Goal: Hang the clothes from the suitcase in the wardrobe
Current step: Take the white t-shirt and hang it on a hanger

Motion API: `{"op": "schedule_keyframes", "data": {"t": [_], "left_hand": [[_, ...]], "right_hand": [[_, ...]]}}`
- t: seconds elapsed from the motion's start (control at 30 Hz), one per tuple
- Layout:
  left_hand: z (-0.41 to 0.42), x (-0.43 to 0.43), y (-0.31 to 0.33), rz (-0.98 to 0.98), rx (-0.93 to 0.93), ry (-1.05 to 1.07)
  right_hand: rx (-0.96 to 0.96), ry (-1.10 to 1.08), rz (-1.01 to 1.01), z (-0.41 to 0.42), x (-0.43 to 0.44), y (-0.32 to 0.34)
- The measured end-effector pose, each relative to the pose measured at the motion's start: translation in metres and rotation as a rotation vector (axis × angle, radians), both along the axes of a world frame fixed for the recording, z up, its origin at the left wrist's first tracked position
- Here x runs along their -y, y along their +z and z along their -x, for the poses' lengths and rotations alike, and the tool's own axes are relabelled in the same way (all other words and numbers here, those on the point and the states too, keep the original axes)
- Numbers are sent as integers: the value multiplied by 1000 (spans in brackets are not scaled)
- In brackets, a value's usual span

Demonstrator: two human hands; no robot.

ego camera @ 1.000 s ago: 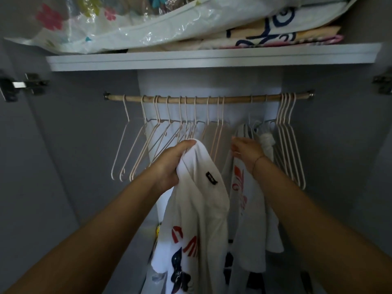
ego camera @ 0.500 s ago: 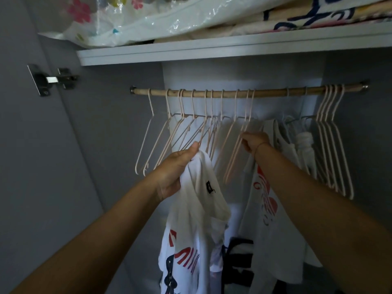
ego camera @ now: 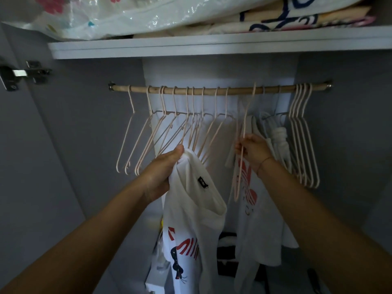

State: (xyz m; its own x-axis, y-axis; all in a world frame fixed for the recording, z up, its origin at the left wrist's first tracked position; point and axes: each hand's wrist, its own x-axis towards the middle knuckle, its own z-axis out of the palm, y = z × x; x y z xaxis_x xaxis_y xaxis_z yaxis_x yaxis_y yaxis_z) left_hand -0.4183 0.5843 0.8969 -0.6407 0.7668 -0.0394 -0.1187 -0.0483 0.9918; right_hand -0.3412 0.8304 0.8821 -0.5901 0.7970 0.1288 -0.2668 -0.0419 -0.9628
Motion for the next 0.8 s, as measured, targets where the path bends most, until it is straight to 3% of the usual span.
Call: {"op": "schedule_keyframes", "data": {"t": [0.2, 0.37, 0.7, 0.8], "left_hand": [[-19, 1, -5, -3, -30, -46], [-30, 2, -7, 37, -37, -69], [-47, 8, -16, 95, -57, -128], [-50, 12, -17, 119, -107, -141]], "right_hand": [[-18, 32, -168, -69, 37, -22], [7, 81, -15, -92, 49, -17], [71, -59, -82, -122, 89, -23], [122, -200, -130, -122, 95, -25]]}}
